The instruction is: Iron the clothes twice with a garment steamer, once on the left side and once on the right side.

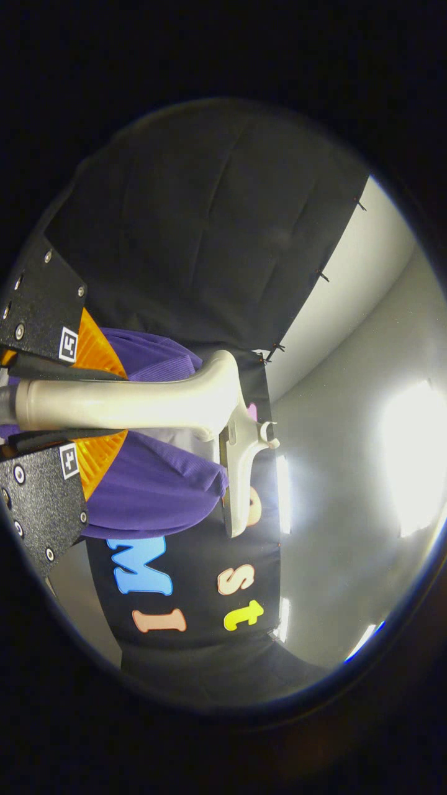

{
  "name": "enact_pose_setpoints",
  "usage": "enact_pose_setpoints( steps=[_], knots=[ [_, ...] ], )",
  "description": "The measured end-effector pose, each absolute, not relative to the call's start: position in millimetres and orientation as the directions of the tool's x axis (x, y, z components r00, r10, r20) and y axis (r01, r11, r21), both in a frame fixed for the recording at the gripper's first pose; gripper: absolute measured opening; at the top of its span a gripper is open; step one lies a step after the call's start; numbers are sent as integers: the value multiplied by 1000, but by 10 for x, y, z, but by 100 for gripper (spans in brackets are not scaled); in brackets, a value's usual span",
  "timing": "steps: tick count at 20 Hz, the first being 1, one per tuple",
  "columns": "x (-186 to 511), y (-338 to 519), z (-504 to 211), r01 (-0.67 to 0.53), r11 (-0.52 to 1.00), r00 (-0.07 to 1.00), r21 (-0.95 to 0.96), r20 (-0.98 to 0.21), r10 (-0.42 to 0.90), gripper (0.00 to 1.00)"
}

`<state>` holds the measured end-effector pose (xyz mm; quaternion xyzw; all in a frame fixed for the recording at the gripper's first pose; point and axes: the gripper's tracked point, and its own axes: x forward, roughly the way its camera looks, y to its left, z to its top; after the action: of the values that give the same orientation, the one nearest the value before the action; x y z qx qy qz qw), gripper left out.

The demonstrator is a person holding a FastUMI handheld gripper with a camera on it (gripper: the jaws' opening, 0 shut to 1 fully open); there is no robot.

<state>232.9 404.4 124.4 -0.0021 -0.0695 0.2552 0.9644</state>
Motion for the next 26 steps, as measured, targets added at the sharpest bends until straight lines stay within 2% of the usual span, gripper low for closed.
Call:
enact_pose_setpoints(
  steps=[9, 14, 26],
  knots=[
    [2777, 4421, 658, -453, 889, 890, -63, 18, 455, 33],
    [2559, 4353, 129, -464, 877, 885, -126, -15, 466, 33],
    [2181, 3943, -787, -482, 868, 875, -120, -116, 470, 33]
  ],
)
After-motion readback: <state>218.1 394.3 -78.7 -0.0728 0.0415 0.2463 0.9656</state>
